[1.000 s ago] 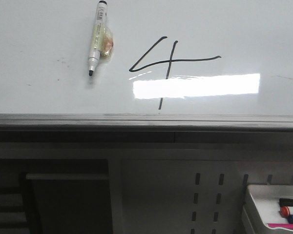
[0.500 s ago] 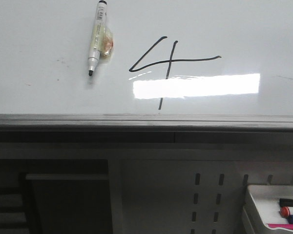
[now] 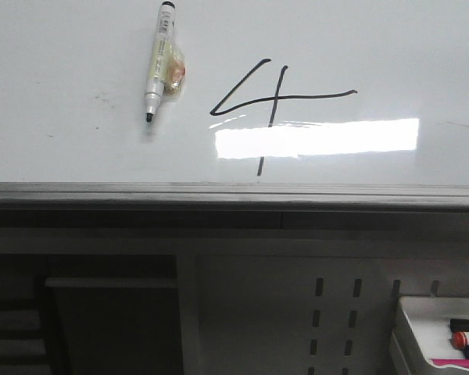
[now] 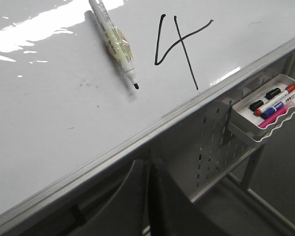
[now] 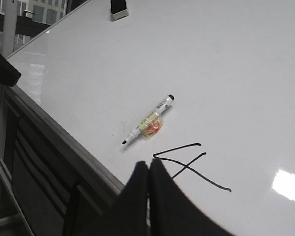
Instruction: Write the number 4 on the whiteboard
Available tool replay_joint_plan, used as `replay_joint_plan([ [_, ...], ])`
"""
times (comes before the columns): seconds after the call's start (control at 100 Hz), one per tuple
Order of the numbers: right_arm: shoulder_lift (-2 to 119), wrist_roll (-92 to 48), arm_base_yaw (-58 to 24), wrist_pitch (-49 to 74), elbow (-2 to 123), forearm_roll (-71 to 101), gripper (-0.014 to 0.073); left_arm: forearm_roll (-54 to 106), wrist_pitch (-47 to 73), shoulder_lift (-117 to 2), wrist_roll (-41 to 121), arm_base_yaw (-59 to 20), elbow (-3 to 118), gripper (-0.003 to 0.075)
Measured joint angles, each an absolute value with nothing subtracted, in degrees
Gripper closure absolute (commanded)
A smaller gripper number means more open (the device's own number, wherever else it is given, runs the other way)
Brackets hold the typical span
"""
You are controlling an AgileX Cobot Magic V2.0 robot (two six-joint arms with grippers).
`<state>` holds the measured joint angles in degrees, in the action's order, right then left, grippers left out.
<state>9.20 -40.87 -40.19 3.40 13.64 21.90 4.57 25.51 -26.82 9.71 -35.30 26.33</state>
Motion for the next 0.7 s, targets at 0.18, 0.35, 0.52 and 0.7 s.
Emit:
replay_joint_plan([
  [0.18,9.2,-40.9,-40.2,3.4,13.6,21.9,0.0658,5.4,16.2,-22.8,9.7,-31.6,18.2,0.0741],
  [0.35,9.2,-40.9,-40.2,3.4,13.6,21.9,0.0658,5.6,7.7,-17.5,9.7,-24.5,9.1,0.0741],
  [0.52,9.2,-40.9,-40.2,3.4,13.6,21.9,0.0658,5.4,6.3,-10.9,8.7,-15.8,2.9,0.0741],
  [0.7,9.2,-40.9,-40.2,3.4,13.6,21.9,0.0658,3.6,6.1,-5.6,3.1,-10.4,-0.3,0.0741],
])
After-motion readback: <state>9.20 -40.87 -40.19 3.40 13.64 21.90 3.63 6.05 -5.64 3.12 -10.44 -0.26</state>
